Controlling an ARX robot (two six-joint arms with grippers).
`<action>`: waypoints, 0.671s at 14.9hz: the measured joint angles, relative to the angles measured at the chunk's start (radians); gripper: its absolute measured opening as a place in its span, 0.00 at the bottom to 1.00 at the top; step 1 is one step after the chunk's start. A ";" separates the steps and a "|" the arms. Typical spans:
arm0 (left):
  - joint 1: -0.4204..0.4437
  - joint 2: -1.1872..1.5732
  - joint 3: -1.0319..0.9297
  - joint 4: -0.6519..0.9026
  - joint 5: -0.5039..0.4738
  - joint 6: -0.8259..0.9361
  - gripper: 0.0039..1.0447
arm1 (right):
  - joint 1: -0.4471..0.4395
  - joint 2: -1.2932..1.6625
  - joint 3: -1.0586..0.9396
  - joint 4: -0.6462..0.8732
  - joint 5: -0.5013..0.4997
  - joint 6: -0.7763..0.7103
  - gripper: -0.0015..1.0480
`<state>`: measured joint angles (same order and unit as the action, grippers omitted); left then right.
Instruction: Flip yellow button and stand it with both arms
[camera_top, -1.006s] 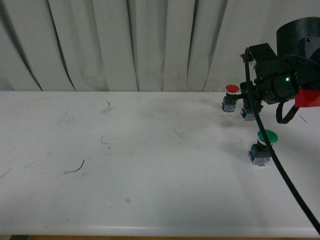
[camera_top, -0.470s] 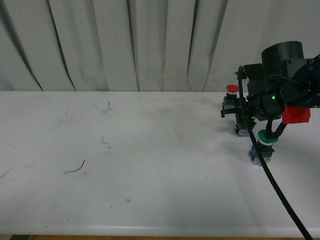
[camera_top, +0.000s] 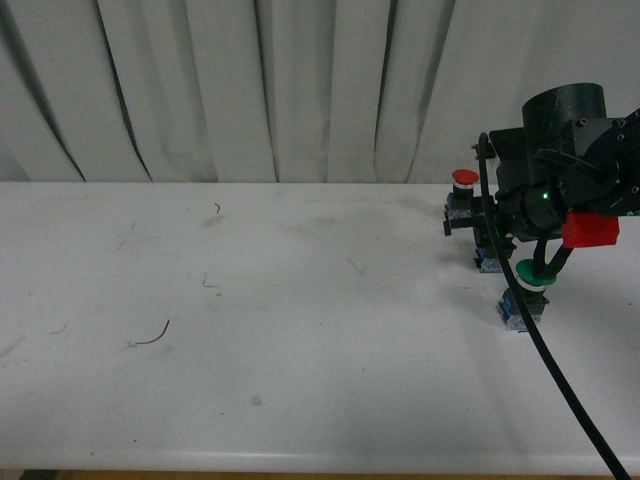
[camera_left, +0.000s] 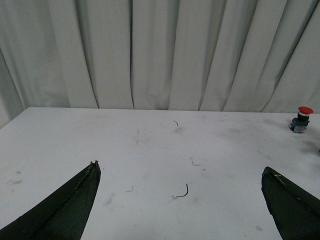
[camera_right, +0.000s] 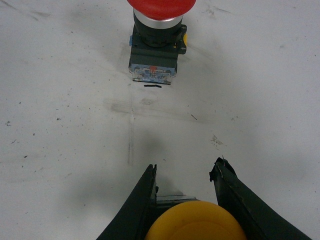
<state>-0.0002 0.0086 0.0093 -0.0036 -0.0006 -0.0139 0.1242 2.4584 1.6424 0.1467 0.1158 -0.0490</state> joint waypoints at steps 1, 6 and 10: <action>0.000 0.000 0.000 0.000 0.000 0.000 0.94 | 0.000 0.001 0.002 -0.001 0.000 -0.001 0.36; 0.000 0.000 0.000 0.000 0.000 0.000 0.94 | -0.001 0.004 0.003 -0.005 0.000 0.000 0.57; 0.000 0.000 0.000 0.000 0.000 0.000 0.94 | -0.001 0.004 0.003 -0.005 0.000 -0.001 0.67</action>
<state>-0.0002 0.0086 0.0093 -0.0036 -0.0006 -0.0139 0.1230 2.4622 1.6455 0.1417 0.1154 -0.0498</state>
